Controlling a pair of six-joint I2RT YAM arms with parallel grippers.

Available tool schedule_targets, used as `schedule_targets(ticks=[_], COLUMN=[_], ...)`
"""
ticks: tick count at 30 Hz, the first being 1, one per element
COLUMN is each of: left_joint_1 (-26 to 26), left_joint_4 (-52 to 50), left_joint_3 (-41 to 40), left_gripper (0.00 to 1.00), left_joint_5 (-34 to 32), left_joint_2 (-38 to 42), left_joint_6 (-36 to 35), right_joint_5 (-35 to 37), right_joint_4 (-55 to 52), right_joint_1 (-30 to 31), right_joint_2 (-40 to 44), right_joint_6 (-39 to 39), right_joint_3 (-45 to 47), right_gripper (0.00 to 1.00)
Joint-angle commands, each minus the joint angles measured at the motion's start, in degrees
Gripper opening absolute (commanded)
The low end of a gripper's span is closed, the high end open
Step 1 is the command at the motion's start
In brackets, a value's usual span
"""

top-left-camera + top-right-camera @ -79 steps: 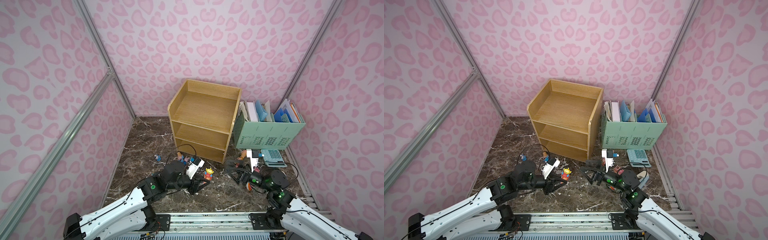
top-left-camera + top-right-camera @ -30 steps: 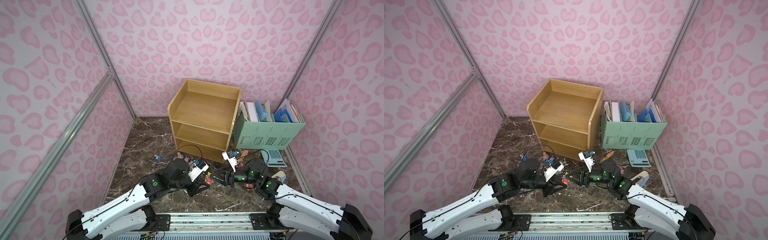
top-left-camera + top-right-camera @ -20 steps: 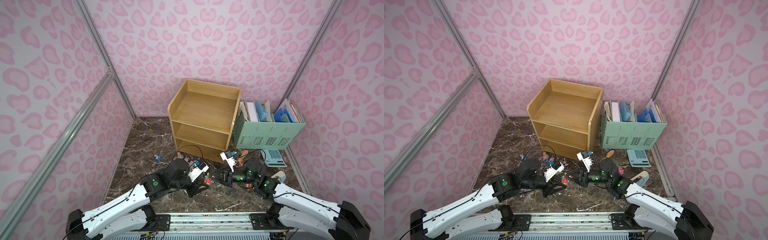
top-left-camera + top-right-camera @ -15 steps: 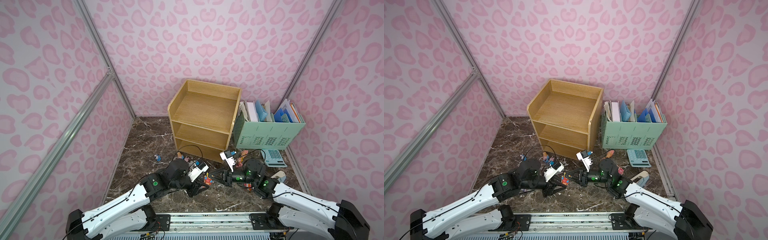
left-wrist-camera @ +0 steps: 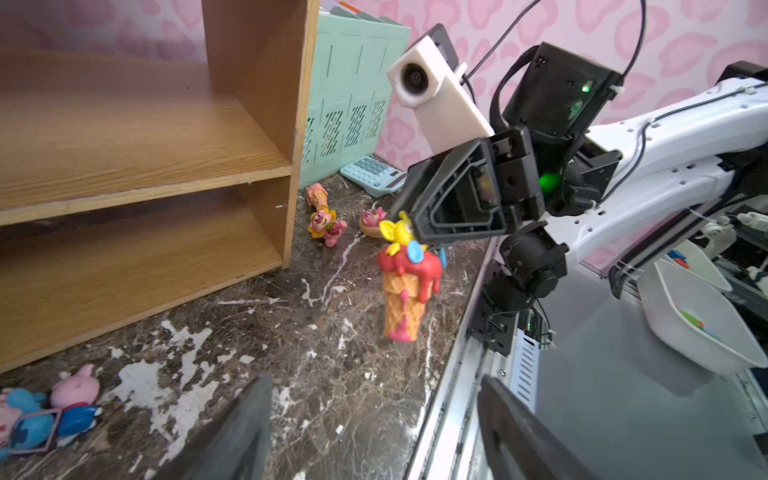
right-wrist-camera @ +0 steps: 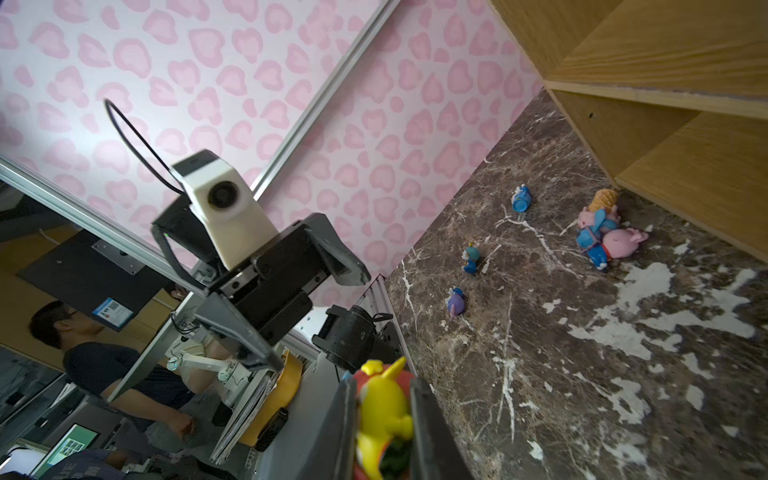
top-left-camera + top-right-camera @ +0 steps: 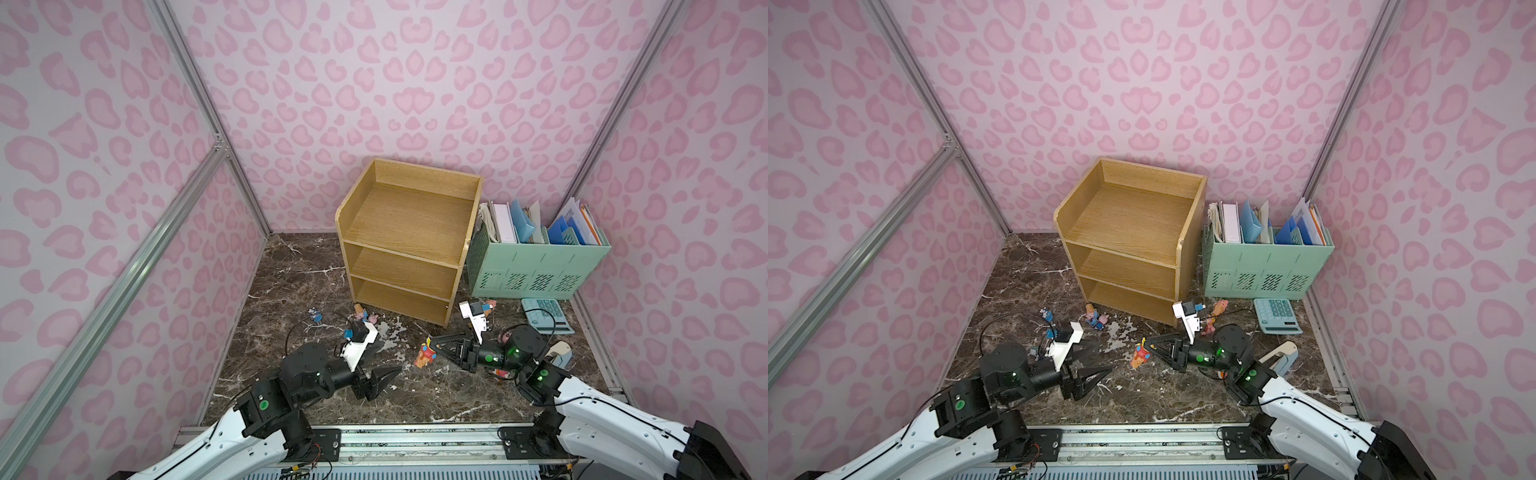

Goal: Organize plastic toys on shelves
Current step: Pick up the plastic toy at the center of the board.

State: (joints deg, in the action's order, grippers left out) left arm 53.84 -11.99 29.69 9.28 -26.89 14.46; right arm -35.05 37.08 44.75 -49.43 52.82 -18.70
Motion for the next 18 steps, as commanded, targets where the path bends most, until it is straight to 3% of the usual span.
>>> schedule_targets(ticks=[1, 5, 11, 18], left_joint_1=[1.61, 6.81, 13.32, 14.38], left_joint_4=[9.28, 16.01, 25.45, 26.89], left_joint_3=[-2.77, -4.73, -3.12, -1.50], left_gripper=[0.82, 0.83, 0.83, 0.79], left_joint_5=[-7.28, -15.47, -18.61, -15.86], left_joint_2=[1.29, -1.40, -11.89, -17.84], left_joint_6=[-6.52, -17.53, -27.09, -25.01], right_joint_5=[0.92, 2.07, 4.54, 4.60], right_joint_4=[6.47, 8.77, 11.82, 12.08], right_joint_1=[-1.13, -1.60, -2.05, -2.21], right_joint_2=[1.11, 1.79, 1.07, 0.96], right_joint_6=[4.17, 6.88, 9.99, 10.20], right_joint_3=[1.33, 2.86, 5.24, 5.56], right_gripper=[0.13, 0.13, 0.13, 0.13])
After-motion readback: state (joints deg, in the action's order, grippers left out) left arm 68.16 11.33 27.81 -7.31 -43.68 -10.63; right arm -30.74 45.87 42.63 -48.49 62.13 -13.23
